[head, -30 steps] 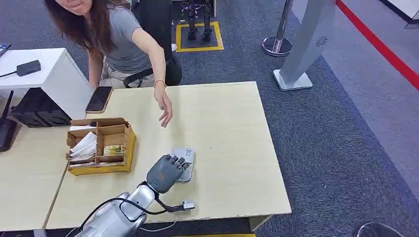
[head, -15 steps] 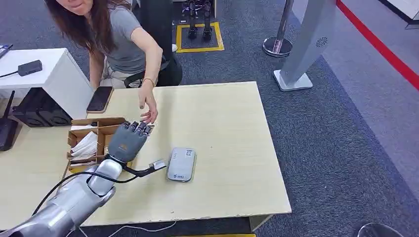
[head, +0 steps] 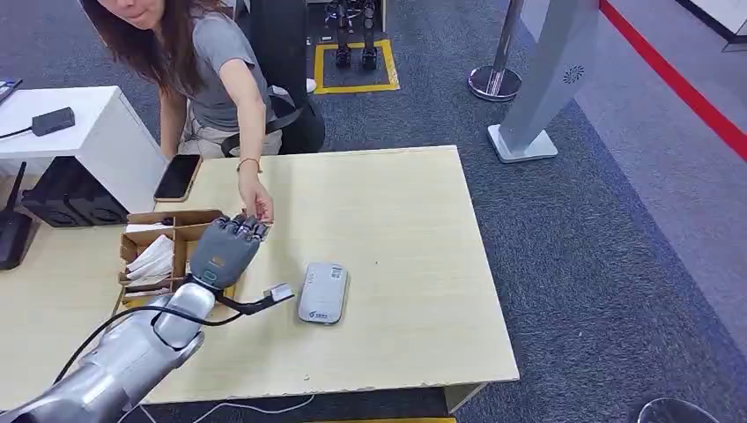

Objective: Pass the card to the sensor for recognition and then transmit it.

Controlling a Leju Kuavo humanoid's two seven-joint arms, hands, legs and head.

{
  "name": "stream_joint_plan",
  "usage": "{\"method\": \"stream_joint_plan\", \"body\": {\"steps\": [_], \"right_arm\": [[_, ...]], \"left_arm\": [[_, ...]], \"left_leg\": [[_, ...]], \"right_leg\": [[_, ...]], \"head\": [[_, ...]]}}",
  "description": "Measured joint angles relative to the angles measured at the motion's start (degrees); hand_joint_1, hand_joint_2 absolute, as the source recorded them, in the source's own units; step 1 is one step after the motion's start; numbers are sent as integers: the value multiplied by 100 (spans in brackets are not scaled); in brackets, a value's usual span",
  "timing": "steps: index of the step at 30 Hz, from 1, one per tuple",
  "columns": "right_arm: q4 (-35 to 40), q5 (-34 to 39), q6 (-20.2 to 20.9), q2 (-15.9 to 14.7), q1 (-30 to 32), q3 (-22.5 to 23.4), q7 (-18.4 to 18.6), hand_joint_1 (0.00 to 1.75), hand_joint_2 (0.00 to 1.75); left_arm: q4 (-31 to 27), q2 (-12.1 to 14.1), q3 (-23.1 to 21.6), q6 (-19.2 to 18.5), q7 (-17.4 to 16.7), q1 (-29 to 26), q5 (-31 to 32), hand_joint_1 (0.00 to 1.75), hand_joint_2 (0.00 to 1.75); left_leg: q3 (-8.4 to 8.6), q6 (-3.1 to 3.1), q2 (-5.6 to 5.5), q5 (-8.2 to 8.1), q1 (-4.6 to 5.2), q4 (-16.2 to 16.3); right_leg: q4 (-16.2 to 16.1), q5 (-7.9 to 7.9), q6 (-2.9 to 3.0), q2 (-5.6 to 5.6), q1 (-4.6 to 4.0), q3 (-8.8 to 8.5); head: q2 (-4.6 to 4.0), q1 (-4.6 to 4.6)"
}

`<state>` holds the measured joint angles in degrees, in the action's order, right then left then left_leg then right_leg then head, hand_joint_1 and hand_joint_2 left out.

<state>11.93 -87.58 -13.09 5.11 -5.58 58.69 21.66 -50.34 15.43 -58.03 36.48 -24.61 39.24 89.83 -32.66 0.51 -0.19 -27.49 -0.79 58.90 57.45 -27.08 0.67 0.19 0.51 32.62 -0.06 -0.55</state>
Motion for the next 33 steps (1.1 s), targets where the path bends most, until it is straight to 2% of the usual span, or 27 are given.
{"method": "stream_joint_plan", "body": {"steps": [2, 6, 17, 18, 19, 23, 29, 33], "right_arm": [[0, 0, 2, 0, 0, 0, 0, 0, 0], [0, 0, 33, 0, -1, 0, 0, 0, 0], [0, 7, 48, 0, -1, 0, 0, 0, 0], [0, 9, 52, 0, 0, 0, 0, 0, 0], [0, 11, 66, 0, 0, 0, 0, 0, 0], [0, 11, 68, 0, 1, 0, 0, 0, 0], [0, 20, 59, 0, 2, 0, 2, 0, 0], [0, 33, 55, 0, 1, 2, 2, 0, 0]], "left_arm": [[-2, 2, 0, 0, -21, 0, -2, 175, 175], [-2, -7, -175, 0, -402, 25, 0, 175, 175], [-4, 9, -286, 0, -538, 47, 0, 175, 175], [-4, 20, -286, 0, -546, 46, 0, 96, 175], [-28, 37, -286, 0, -590, 45, 0, 0, 175], [-157, 120, -286, 0, -678, 42, 0, 0, 175], [-426, 247, -286, 0, -1119, 43, 0, 0, 175], [-544, 323, -286, 0, -1231, 42, 0, 0, 175]], "left_leg": [[0, 0, 0, 0, 0, 0], [0, 0, 0, 0, 0, 0], [0, 0, 0, 0, 1, 0], [0, 0, 0, 0, 0, 0], [0, 0, 1, 0, 0, 0], [0, 0, 0, 0, 0, 0], [0, 0, 1, 0, 0, 0], [-1, 0, 0, 0, 0, 0]], "right_leg": [[0, 0, 0, 0, 0, 0], [0, 0, 0, 0, 0, 0], [0, 0, 0, 0, 1, 0], [0, 0, 0, 0, 1, 0], [0, 0, 0, 0, 1, 0], [0, 0, 0, 0, 0, 0], [0, 0, 0, 1, 1, 0], [0, 0, 0, 0, 1, 0]], "head": [[2, 0], [0, 2], [2, 0], [2, 0], [0, 0], [2, 2], [0, 0], [0, 2]]}}
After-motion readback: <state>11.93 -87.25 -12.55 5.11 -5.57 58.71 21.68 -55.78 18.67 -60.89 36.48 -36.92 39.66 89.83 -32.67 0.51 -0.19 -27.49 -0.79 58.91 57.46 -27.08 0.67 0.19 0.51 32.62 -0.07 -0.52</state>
